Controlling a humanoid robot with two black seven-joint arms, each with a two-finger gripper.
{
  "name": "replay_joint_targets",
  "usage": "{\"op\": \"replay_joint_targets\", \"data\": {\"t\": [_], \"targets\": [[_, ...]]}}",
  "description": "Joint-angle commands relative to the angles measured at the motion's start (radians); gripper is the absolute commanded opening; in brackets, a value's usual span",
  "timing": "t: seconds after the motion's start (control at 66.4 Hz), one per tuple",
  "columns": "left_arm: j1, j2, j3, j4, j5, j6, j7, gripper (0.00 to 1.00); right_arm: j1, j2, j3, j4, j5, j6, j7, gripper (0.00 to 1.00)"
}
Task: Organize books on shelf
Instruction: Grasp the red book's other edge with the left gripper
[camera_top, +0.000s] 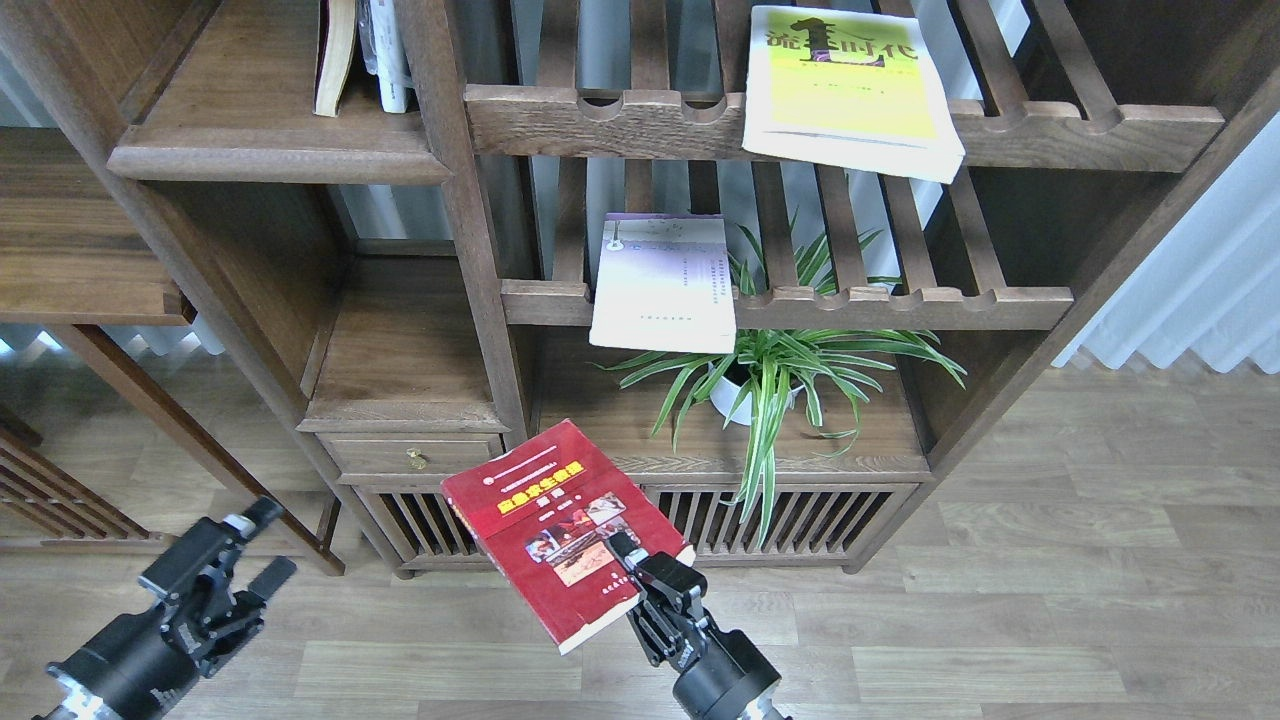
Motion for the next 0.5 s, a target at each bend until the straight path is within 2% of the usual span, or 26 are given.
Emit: {"op": "replay_joint_targets", "data": {"t": [0.0,0.241,0.482], "targets": [[-0.004,-0.001,0.021,0.000,0.000,0.000,0.008,1.00,0.010,0.000,-0.016,0.000,-0.002,0.000,-0.005,0.06],[-0.012,-0.010,0.061,0.000,0.000,0.000,0.011,1.00,0.011,0.000,-0.018,0.000,0.000,0.000,-0.016,0.05],[-0.093,-0.030,0.156,0.011,0.002,0.000,0.011,1.00,0.010,0.000,-0.018,0.000,0.000,0.000,-0.024,0.06]]}}
